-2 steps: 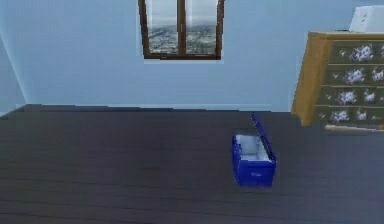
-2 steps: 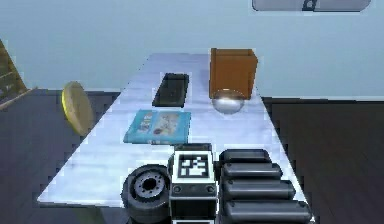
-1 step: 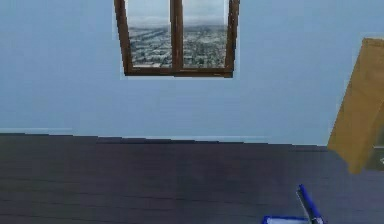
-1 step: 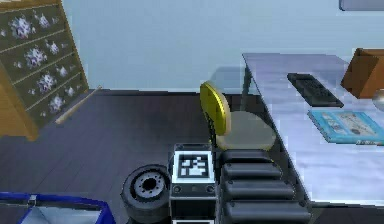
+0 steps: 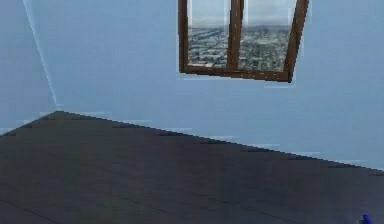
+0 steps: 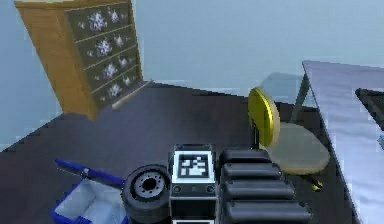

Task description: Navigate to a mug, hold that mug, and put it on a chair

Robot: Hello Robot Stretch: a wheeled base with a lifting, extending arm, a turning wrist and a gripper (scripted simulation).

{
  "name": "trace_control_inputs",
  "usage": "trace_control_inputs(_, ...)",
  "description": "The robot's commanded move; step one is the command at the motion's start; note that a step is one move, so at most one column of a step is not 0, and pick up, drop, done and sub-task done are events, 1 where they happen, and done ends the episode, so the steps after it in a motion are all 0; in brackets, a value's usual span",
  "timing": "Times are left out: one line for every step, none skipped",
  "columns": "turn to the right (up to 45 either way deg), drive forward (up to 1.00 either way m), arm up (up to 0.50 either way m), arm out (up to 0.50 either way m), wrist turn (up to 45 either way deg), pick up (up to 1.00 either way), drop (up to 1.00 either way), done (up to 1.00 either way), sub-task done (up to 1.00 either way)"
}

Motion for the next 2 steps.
trace_control_inputs(0.0,0.20,0.00,0.00,0.0,0.00,0.00,0.00,0.00)
trace_control_inputs(18.0,0.00,0.00,0.00,0.0,0.00,0.00,0.00,0.00)
